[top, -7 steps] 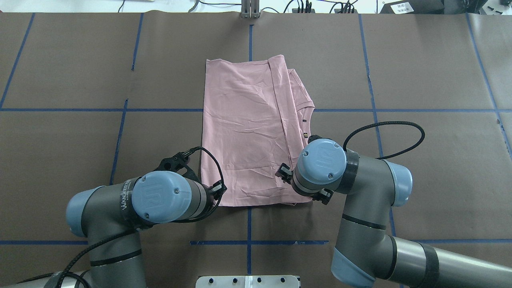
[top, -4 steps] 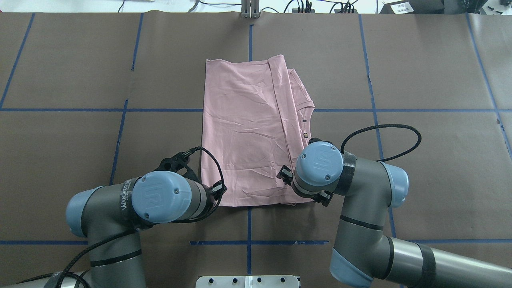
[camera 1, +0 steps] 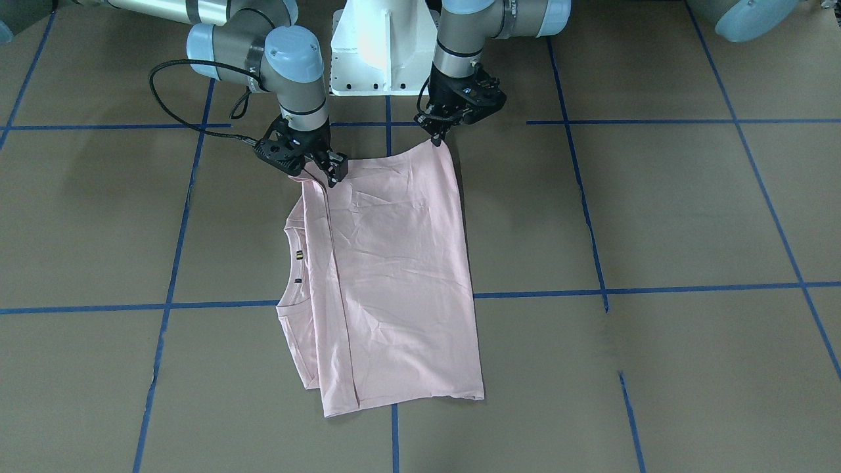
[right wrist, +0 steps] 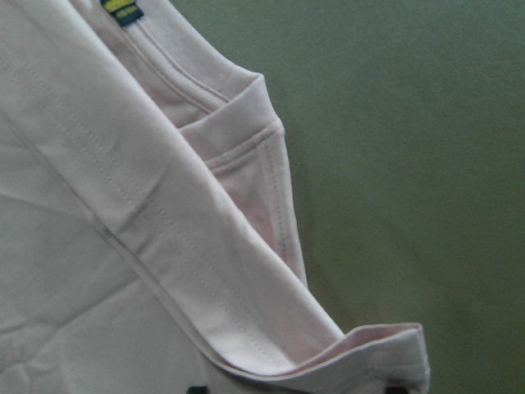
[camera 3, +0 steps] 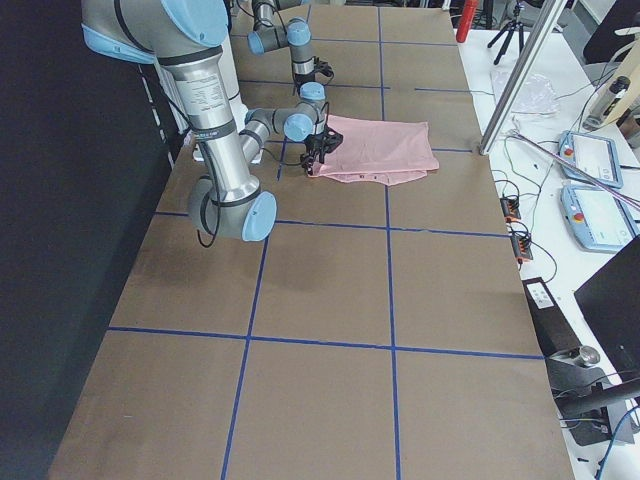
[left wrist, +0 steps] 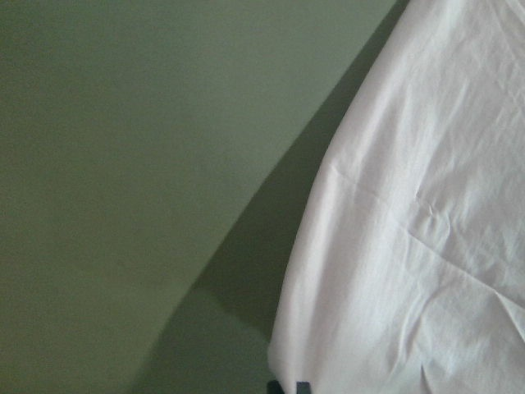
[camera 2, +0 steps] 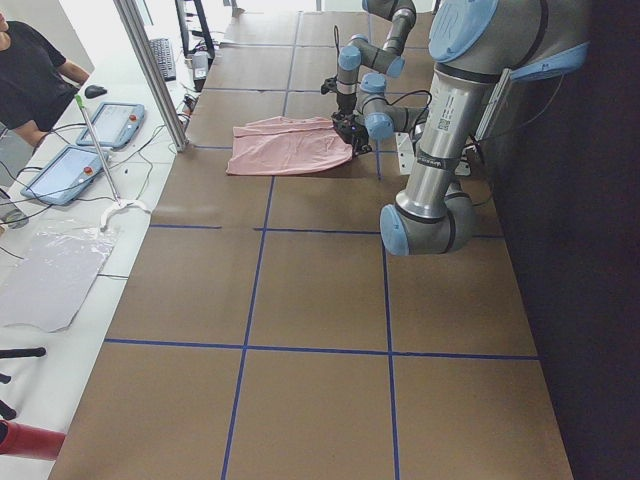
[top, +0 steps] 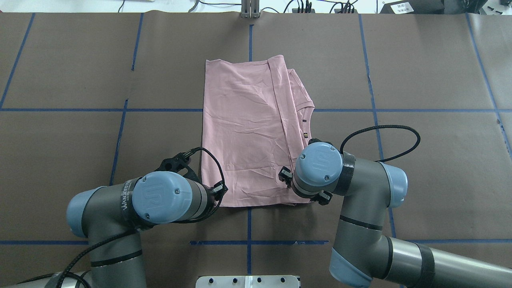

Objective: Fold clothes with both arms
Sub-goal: 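Grasp the near edge of the shirt with both grippers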

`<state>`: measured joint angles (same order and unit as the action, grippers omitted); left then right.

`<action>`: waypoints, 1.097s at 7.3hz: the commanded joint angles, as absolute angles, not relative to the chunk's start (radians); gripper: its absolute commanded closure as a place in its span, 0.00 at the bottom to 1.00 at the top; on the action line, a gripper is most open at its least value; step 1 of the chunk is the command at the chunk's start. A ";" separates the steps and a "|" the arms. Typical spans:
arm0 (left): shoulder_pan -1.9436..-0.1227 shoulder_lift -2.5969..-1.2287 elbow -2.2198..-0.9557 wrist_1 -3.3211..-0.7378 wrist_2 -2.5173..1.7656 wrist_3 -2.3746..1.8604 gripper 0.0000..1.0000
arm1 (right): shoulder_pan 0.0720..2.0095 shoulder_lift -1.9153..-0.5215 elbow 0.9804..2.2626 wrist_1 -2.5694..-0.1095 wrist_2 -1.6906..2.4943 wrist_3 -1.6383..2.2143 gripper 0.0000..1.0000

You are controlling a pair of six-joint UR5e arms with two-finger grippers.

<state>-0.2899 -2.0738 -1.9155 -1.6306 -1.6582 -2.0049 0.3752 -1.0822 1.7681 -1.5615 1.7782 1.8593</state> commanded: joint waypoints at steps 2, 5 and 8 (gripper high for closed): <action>-0.288 -2.074 -1.914 -1.631 -1.658 -2.005 1.00 | 0.374 -1.081 1.769 -1.557 1.779 1.858 1.00; -0.288 -2.074 -1.914 -1.631 -1.657 -2.005 1.00 | 0.374 -1.078 1.773 -1.557 1.779 1.855 0.01; -0.288 -2.074 -1.913 -1.632 -1.655 -2.005 1.00 | 0.374 -1.080 1.773 -1.557 1.782 1.855 0.00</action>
